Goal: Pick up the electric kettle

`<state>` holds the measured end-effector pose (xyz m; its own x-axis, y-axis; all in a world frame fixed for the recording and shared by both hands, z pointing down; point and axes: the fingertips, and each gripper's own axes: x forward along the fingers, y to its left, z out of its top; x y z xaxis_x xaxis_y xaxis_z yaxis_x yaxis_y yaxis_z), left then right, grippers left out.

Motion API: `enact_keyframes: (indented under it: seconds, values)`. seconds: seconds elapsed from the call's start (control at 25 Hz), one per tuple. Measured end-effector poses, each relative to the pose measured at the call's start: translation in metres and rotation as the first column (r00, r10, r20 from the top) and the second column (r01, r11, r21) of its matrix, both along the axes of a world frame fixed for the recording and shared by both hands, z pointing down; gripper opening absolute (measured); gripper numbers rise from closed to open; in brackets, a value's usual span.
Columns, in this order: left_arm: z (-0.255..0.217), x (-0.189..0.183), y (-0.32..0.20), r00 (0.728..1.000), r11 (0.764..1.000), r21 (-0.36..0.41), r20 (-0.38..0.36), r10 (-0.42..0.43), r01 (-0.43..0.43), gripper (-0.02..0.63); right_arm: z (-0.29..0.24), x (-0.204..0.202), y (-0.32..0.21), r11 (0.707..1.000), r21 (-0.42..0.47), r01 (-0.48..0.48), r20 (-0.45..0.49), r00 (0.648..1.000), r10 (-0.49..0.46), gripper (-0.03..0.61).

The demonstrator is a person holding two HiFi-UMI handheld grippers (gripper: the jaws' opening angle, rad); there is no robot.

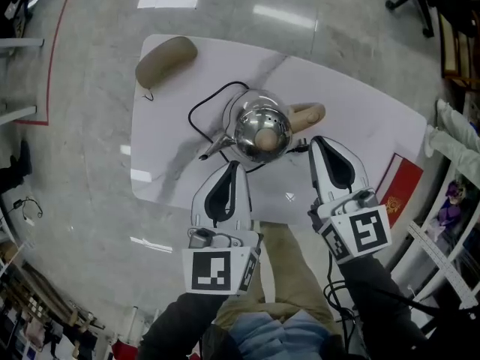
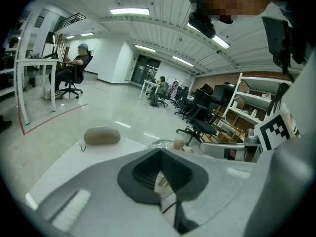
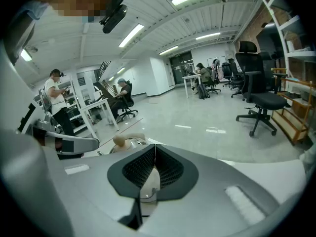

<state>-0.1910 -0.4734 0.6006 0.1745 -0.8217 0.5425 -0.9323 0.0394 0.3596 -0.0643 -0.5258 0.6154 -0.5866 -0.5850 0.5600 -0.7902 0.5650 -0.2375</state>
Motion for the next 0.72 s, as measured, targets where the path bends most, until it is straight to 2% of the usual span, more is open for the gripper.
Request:
enact_keyframes:
  seconds: [0.28,0.72]
  values:
    - [0.027,-0.001,0.008,1.0,1.0,-0.012,0.014,0.014,-0.014,0.0,0.026,0.001,0.0,1.0,0.002,-0.004,-0.014,1.0,0.004,0.028]
    - [0.048,-0.009,0.012,1.0,1.0,0.005,-0.002,-0.013,0.013,0.002,0.039,0.004,-0.003,1.0,0.029,-0.011,-0.011,1.0,0.012,0.036]
